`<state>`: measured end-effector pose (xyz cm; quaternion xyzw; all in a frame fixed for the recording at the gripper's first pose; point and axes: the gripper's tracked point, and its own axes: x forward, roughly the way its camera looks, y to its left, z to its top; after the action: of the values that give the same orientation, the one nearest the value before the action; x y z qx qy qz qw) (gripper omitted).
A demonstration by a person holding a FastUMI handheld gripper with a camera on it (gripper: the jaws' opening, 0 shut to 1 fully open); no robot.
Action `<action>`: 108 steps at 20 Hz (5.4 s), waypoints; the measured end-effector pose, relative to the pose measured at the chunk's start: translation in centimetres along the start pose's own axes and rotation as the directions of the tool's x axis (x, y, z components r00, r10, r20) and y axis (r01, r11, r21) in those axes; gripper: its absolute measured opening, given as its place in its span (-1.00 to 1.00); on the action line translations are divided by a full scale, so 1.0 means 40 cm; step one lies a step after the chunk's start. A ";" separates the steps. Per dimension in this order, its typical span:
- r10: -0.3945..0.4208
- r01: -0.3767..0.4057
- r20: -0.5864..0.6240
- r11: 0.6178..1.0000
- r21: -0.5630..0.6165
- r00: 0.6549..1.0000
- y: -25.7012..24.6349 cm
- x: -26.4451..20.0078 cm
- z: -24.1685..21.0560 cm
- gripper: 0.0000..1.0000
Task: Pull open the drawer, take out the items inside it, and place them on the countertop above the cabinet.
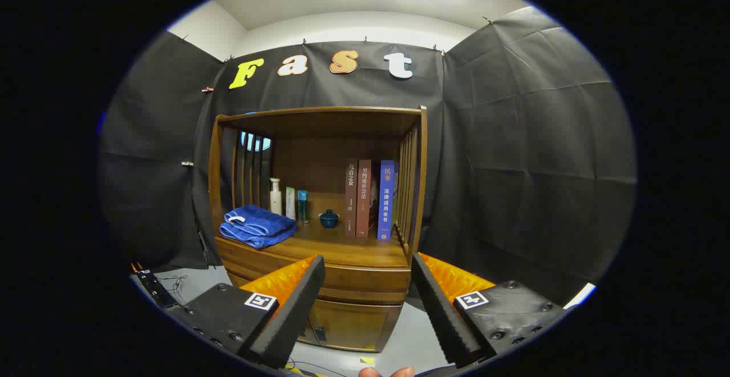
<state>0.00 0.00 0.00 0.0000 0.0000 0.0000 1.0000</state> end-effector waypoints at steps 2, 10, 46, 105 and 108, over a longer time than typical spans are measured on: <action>0.000 0.000 -0.002 1.000 0.001 1.000 0.000 0.000 -0.001 0.96; 0.000 0.000 -0.003 1.000 -0.002 1.000 -0.001 -0.001 0.000 0.96; 0.034 -0.035 0.005 0.999 0.040 0.999 0.397 0.321 -0.290 0.96; 0.031 -0.004 -0.234 0.994 0.113 0.972 0.447 0.037 -0.567 0.05; 0.048 -0.017 -0.224 0.990 0.141 0.974 0.432 0.014 -0.502 1.00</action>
<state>0.55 17.29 -20.07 0.0690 0.1139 0.0163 0.9910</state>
